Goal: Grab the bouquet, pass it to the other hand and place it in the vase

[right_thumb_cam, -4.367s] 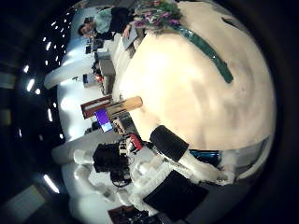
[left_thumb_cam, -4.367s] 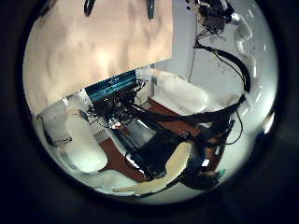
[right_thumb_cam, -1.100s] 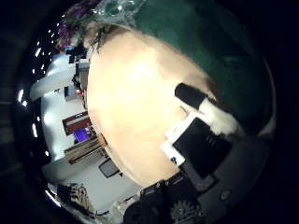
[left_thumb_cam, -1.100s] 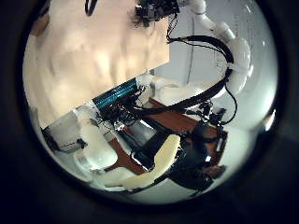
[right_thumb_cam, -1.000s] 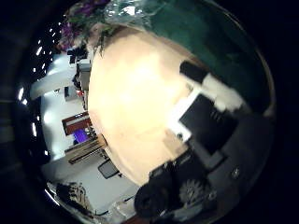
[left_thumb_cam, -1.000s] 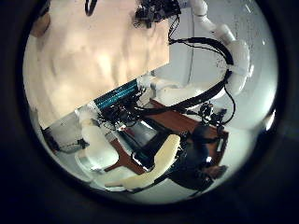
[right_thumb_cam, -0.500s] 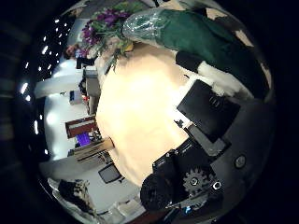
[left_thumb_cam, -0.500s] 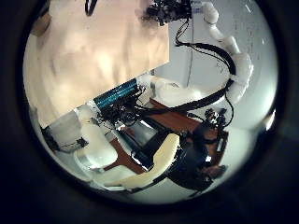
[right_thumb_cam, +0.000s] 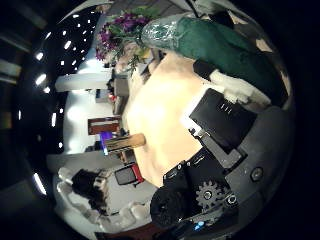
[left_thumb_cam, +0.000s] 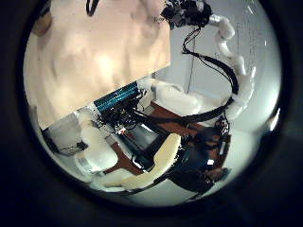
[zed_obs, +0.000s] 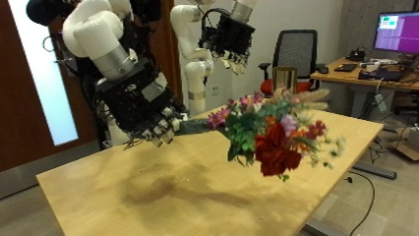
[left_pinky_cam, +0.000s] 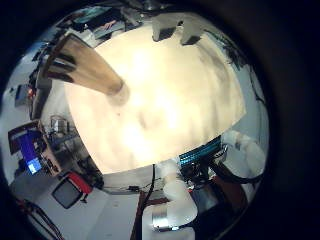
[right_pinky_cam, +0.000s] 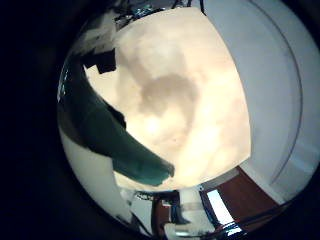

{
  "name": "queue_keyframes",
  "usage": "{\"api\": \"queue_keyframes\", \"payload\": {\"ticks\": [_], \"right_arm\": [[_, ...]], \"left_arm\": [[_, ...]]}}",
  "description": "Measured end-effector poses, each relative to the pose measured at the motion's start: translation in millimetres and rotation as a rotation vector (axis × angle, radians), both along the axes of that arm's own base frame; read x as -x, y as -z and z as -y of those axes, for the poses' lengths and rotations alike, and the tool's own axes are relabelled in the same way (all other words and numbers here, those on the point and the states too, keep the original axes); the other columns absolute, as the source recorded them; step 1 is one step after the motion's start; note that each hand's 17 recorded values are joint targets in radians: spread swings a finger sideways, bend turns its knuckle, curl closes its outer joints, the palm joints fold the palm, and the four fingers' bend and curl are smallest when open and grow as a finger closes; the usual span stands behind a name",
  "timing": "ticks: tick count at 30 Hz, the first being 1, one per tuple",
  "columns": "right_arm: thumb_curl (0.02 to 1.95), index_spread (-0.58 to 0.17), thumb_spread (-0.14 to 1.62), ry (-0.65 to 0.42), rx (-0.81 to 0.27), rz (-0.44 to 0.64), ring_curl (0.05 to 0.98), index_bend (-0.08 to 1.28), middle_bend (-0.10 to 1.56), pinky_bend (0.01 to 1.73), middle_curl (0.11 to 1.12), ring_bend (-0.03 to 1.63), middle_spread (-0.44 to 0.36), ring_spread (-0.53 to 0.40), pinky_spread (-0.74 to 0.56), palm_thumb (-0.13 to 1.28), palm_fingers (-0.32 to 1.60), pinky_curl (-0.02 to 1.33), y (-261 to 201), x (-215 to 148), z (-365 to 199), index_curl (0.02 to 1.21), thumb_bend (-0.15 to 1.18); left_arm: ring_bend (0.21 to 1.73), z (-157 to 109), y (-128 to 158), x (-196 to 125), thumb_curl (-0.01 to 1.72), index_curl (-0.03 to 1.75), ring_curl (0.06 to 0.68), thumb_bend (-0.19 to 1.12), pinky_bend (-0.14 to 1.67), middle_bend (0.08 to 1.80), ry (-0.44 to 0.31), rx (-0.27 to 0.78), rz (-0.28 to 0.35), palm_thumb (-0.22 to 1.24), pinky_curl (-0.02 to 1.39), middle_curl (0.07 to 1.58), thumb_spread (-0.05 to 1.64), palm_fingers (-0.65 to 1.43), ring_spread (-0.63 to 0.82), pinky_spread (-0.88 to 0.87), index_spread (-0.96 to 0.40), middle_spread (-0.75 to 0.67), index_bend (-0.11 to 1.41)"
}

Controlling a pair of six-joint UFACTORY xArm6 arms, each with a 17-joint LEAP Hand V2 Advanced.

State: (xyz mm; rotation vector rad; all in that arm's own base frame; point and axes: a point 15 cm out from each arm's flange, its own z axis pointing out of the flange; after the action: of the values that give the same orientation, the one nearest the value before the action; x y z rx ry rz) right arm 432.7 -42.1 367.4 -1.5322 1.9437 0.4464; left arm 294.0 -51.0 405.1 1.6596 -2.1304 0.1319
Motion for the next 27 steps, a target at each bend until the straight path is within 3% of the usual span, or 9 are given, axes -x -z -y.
{"api": "queue_keyframes", "payload": {"ticks": [5,11,20,27], "right_arm": [[0.89,-0.338,0.42,-0.102,-0.179,0.107,0.615,0.90,1.30,1.32,0.81,1.42,-0.145,-0.194,-0.24,1.23,1.15,0.66,-39,9,-34,1.09,-0.01],[0.92,-0.332,0.32,-0.247,-0.374,0.294,0.617,0.91,1.31,1.30,0.80,1.43,-0.142,-0.190,-0.25,1.22,1.15,0.69,-91,22,-66,1.11,-0.02],[0.93,-0.328,0.25,-0.305,-0.463,0.436,0.618,0.92,1.33,1.28,0.78,1.44,-0.139,-0.184,-0.25,1.22,1.14,0.72,-101,38,-90,1.12,-0.02],[0.94,-0.325,0.22,-0.403,-0.546,0.486,0.619,0.93,1.34,1.26,0.78,1.44,-0.138,-0.183,-0.24,1.22,1.14,0.75,-87,53,-118,1.12,-0.02]], "left_arm": [[0.41,-2,-19,-15,0.28,0.36,0.218,-0.03,0.17,0.22,-0.049,0.082,0.010,0.20,0.26,0.34,0.98,0.21,0.50,0.52,0.05,0.29,0.19],[0.49,15,-41,-28,0.28,0.30,0.239,-0.03,0.23,0.22,-0.097,0.262,0.033,0.19,0.28,0.34,0.99,0.15,0.48,0.50,0.09,0.32,0.13],[0.55,17,-68,-46,0.28,0.27,0.238,-0.03,0.25,0.26,-0.141,0.375,0.091,0.17,0.31,0.35,0.98,0.14,0.46,0.51,0.12,0.33,0.15],[0.55,27,-77,-51,0.28,0.28,0.226,-0.03,0.25,0.26,-0.147,0.445,0.097,0.18,0.31,0.34,0.97,0.15,0.45,0.51,0.13,0.32,0.16]]}}
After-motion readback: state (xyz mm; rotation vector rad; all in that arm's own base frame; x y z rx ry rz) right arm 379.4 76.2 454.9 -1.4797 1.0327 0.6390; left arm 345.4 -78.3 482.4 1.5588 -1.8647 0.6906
